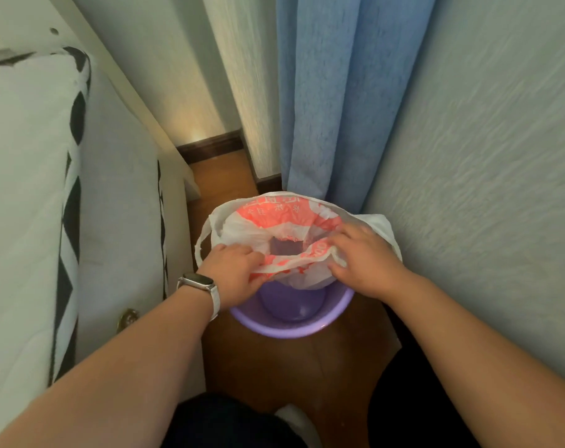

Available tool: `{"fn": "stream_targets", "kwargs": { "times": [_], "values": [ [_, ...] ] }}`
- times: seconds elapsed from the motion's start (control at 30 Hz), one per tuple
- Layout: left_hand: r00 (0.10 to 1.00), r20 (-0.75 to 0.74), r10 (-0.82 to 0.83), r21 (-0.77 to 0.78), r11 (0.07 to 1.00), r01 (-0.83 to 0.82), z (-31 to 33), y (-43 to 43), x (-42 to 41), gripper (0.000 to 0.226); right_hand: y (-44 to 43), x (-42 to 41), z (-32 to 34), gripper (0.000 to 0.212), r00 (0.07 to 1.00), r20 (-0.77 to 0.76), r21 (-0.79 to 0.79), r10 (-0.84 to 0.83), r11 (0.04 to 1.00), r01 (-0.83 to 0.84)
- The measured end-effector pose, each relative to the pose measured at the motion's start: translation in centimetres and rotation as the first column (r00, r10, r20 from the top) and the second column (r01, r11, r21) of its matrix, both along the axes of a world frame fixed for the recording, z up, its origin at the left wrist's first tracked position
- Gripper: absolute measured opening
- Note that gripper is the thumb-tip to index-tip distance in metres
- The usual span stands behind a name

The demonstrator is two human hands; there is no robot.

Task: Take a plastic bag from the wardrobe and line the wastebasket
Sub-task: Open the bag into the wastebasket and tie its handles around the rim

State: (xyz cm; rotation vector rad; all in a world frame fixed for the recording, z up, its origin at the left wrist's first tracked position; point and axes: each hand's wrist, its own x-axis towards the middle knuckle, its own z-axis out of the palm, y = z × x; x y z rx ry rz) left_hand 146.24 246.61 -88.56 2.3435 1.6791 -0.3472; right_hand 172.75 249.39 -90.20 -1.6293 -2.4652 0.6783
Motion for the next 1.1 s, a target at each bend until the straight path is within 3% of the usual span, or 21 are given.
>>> {"fn": "stream_targets", "kwargs": {
  "times": [0.07,0.2,0.3,0.37,0.47,0.7,0.9,1.1],
  "values": [
    [0.999,-0.038,-0.036,-0.023,0.999,0.035,0.6,-0.8,0.3,0.03,-0.9,0.3,0.7,0.037,0.997,0.078,-0.021,0.021,1.0,-0.019],
    [0.997,-0.033,-0.07,-0.038,0.997,0.069,2.2,-2.0,0.4,0.017,-3.0,1.3,1.8,0.039,0.998,0.048,-0.088,0.039,0.995,-0.034],
    [0.997,-0.044,-0.069,-0.127,0.99,0.063,3.2,-3.4,-0.2,0.011,-4.3,2.2,2.0,0.018,0.997,0.053,-0.137,0.053,0.99,-0.045],
    [0.997,-0.056,-0.057,-0.205,0.978,0.045,3.4,-4.4,-0.4,0.01,-4.9,2.6,2.0,0.007,0.991,0.083,-0.156,0.102,0.984,-0.088],
    [0.997,-0.058,-0.047,-0.281,0.959,0.029,3.2,-5.8,-0.1,0.02,-5.5,3.0,1.6,0.008,0.981,0.105,-0.195,0.166,0.97,-0.143],
    [0.99,-0.126,-0.056,-0.117,0.992,0.041,2.2,-5.9,-0.3,0.025,-5.7,2.7,1.3,0.003,0.976,0.139,-0.166,0.169,0.975,-0.145],
    [0.995,-0.098,0.036,0.021,0.999,-0.035,1.1,-5.3,-0.7,0.027,-4.8,2.6,1.2,0.017,0.978,0.144,-0.138,0.152,0.982,-0.132],
    [0.987,-0.14,-0.078,-0.087,0.994,0.066,-1.3,-5.1,-1.2,0.03,-3.8,2.7,-0.4,0.019,0.965,0.189,-0.19,0.183,0.971,-0.147]
  ]
}}
